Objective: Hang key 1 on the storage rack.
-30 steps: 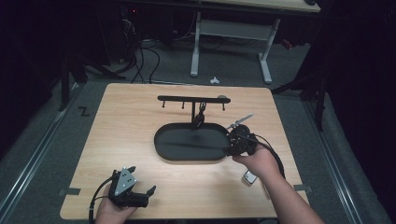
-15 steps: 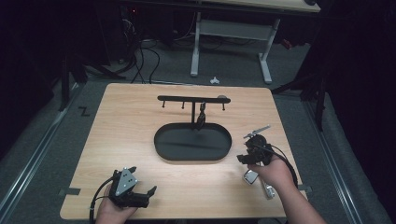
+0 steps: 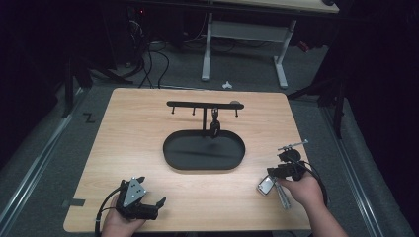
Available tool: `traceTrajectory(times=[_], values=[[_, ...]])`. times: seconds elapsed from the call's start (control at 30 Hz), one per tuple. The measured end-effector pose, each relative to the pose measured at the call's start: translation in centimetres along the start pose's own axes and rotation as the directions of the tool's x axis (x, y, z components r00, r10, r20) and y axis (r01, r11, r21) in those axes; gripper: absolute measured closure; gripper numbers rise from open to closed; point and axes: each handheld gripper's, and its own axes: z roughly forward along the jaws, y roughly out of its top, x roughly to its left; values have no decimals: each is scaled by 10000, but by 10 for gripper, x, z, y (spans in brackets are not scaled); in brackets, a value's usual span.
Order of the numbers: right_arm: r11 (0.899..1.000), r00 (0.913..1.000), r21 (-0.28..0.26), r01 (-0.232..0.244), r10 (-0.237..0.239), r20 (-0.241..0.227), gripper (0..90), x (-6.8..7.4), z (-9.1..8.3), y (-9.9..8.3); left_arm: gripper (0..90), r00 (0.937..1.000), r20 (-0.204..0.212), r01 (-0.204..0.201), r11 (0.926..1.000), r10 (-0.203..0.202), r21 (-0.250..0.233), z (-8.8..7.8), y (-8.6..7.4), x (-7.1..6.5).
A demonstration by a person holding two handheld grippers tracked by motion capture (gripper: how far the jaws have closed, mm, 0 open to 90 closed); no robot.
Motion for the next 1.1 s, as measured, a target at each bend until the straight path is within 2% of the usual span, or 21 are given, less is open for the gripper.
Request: traceTrajectory(times=[0.13, 0.3, 0.4, 0.5, 0.6, 0.87, 1.1], values=[[9999, 9998, 111, -61, 64, -191, 512, 0, 0, -5, 5, 10000, 34, -29, 10000, 29, 45, 1, 0, 0], [9997, 9997, 121, -223, 225, -125, 589, 1, 4, -6, 5, 10000, 25, -78, 10000, 78, 38, 1, 0, -1], [9988, 9994, 339, -352, 353, -46, 607, 0, 8, -7, 5, 10000, 24, -75, 10000, 75, 53, 1, 0, -1], [9978, 9991, 514, -411, 416, -87, 622, 0, 13, -9, 5, 10000, 25, -72, 10000, 71, 68, 1, 0, 0], [9977, 9985, 475, -485, 497, -235, 661, 0, 13, -10, 5, 9999, 26, -100, 9999, 100, 91, 1, 0, 0], [9980, 9993, 595, -215, 234, -302, 740, 3, 12, -10, 6, 9999, 27, -146, 9998, 146, 138, 2, 0, -1], [9972, 9994, 707, 261, -246, -224, 772, 4, 11, -10, 7, 9999, 42, -158, 9997, 157, 177, 2, -1, -2]])
